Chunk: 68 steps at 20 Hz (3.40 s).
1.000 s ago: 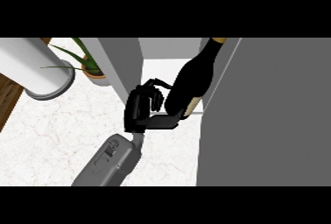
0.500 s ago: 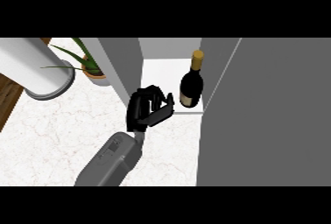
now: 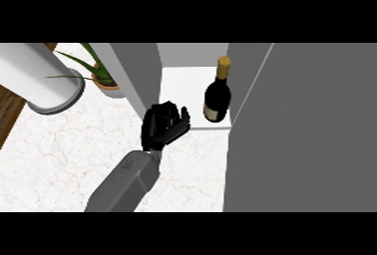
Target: Pick up the wine, place it into the cabinet and close the cabinet
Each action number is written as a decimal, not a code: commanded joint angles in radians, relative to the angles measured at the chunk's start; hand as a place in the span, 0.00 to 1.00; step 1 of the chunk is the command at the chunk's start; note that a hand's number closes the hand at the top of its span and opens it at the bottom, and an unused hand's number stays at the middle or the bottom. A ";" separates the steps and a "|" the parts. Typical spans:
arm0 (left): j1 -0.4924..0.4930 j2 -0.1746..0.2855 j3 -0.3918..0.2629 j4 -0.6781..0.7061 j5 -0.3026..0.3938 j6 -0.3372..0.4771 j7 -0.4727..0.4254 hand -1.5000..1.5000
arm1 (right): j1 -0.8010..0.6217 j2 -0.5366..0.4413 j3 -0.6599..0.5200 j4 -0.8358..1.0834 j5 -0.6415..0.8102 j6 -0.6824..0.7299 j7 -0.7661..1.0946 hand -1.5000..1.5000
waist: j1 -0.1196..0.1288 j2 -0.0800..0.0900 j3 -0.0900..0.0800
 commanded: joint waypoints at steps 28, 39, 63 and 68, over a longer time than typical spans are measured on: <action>-0.380 0.000 -0.041 0.450 0.332 -0.123 -0.077 1.00 | -0.101 0.001 -0.019 0.085 -0.011 -0.017 -0.011 0.00 | -0.019 0.005 0.000; -0.416 0.000 -0.005 0.622 0.334 -0.165 -0.122 1.00 | -0.087 -0.011 -0.011 0.112 0.003 0.010 -0.034 0.00 | -0.044 0.016 -0.001; -0.314 0.010 0.004 0.468 0.256 -0.150 -0.308 0.00 | -0.057 0.010 0.035 0.060 0.062 -0.023 0.001 0.00 | 0.036 -0.011 0.001; -0.220 0.056 -0.078 0.251 0.205 -0.122 -0.198 0.00 | -0.033 -0.001 0.025 0.010 0.025 -0.016 0.035 0.00 | 0.048 -0.018 0.001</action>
